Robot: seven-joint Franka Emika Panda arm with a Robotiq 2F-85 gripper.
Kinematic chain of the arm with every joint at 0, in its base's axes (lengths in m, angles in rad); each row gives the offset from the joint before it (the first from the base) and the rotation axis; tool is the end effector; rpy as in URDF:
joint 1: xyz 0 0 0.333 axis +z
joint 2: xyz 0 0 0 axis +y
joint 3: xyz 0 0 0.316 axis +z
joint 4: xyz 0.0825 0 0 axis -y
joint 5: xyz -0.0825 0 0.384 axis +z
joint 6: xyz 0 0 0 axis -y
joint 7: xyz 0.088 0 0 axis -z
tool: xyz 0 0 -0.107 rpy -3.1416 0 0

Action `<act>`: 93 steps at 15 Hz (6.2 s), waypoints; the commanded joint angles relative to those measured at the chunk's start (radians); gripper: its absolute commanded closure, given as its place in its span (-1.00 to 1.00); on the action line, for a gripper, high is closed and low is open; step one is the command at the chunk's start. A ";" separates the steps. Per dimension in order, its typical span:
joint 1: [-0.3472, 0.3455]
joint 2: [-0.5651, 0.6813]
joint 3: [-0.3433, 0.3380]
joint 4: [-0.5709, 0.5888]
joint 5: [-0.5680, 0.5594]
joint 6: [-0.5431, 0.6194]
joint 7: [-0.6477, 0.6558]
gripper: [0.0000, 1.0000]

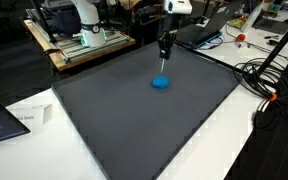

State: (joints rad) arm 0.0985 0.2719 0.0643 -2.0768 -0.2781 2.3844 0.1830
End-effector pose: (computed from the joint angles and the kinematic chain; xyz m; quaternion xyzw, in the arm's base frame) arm 0.5806 0.0919 0.3013 0.9920 0.0876 0.0336 0.0840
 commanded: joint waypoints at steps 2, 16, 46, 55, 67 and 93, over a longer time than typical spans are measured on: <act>-0.044 -0.053 0.010 -0.090 0.146 0.121 -0.141 0.94; -0.093 -0.063 0.029 -0.166 0.410 0.327 -0.312 0.94; -0.279 0.014 0.081 -0.044 0.897 0.006 -0.898 0.94; -0.304 0.103 0.051 0.050 0.939 -0.114 -1.001 0.94; -0.349 0.217 0.048 0.176 1.011 -0.249 -1.120 0.94; -0.223 0.303 -0.002 0.400 0.712 -0.315 -0.559 0.94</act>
State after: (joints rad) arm -0.1466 0.5446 0.0745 -1.7386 0.5072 2.1054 -0.4882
